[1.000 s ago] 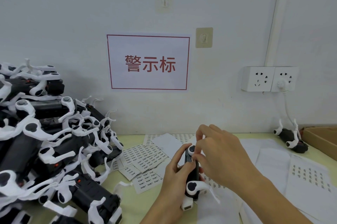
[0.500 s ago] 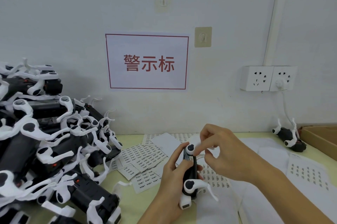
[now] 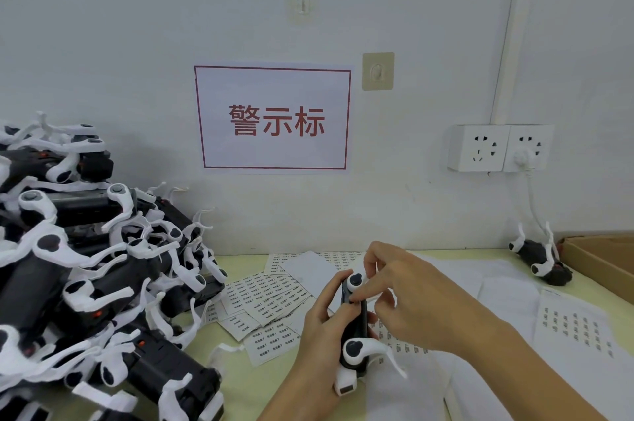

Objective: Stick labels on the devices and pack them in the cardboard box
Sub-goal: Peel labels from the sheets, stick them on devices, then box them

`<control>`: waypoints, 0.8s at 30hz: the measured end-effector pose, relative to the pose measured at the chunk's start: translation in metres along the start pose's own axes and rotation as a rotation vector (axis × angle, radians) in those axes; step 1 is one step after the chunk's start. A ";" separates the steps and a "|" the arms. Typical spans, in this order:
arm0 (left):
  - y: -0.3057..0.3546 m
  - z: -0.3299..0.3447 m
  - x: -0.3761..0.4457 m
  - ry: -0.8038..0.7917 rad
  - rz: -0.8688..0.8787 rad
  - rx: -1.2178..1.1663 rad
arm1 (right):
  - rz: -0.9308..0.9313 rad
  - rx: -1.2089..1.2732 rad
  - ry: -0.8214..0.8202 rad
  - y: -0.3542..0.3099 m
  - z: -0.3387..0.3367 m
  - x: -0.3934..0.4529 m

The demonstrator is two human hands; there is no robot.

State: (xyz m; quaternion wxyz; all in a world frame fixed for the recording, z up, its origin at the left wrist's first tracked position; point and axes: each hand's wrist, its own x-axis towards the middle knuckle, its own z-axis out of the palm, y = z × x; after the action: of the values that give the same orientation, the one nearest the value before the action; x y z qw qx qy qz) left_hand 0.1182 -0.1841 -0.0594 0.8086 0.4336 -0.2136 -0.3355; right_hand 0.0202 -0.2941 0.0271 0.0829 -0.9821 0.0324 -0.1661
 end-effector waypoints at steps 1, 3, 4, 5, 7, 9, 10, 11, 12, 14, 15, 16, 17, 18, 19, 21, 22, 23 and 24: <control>0.000 0.001 0.000 -0.005 0.002 -0.010 | 0.003 0.009 0.008 0.000 -0.001 0.000; 0.002 0.001 0.000 -0.009 0.003 -0.029 | 0.012 0.030 0.028 0.001 -0.002 -0.001; 0.002 0.002 -0.001 -0.010 0.003 -0.038 | 0.014 0.032 0.033 0.002 -0.002 -0.001; 0.002 0.002 -0.001 -0.012 0.003 -0.047 | 0.013 0.025 0.031 0.002 -0.002 0.000; 0.003 0.001 -0.001 -0.020 0.000 -0.071 | 0.004 -0.001 0.011 0.002 -0.001 0.001; 0.004 0.002 -0.002 -0.025 -0.005 -0.102 | 0.003 -0.004 0.000 0.002 0.001 0.001; 0.004 0.002 -0.003 -0.024 -0.007 -0.113 | 0.005 0.001 0.000 0.003 0.001 0.001; 0.004 0.003 -0.003 -0.023 -0.006 -0.118 | 0.008 0.010 0.004 0.004 0.002 0.001; 0.005 0.003 -0.003 -0.019 -0.004 -0.118 | 0.009 0.021 0.009 0.006 0.002 0.001; 0.005 0.003 -0.002 -0.008 0.003 -0.111 | 0.012 0.053 0.017 0.008 0.003 0.001; 0.005 0.003 -0.002 -0.005 0.006 -0.108 | 0.013 0.071 0.019 0.008 0.004 0.001; 0.005 0.003 -0.002 -0.002 0.008 -0.103 | 0.011 0.083 0.022 0.008 0.004 0.001; 0.006 0.003 -0.002 0.002 0.007 -0.099 | 0.007 0.089 0.025 0.009 0.004 0.001; 0.006 0.003 -0.002 0.008 0.006 -0.099 | 0.003 0.090 0.031 0.009 0.004 0.001; 0.006 0.004 -0.003 0.015 0.003 -0.104 | 0.003 0.089 0.039 0.010 0.004 0.001; 0.006 0.004 -0.003 0.032 -0.004 -0.123 | 0.013 0.085 0.063 0.011 0.003 0.002; 0.006 0.004 -0.003 0.037 -0.008 -0.130 | 0.020 0.094 0.076 0.011 0.002 0.002; 0.006 0.004 -0.003 0.041 -0.011 -0.137 | 0.023 0.112 0.081 0.011 0.002 0.002; 0.007 0.004 -0.003 0.043 -0.013 -0.143 | 0.020 0.125 0.079 0.011 0.002 0.002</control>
State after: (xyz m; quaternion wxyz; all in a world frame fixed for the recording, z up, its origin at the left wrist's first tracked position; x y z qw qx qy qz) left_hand 0.1161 -0.1812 -0.0520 0.8397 0.3831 -0.1688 -0.3459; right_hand 0.0223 -0.3043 0.0238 0.1446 -0.9673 0.0351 -0.2054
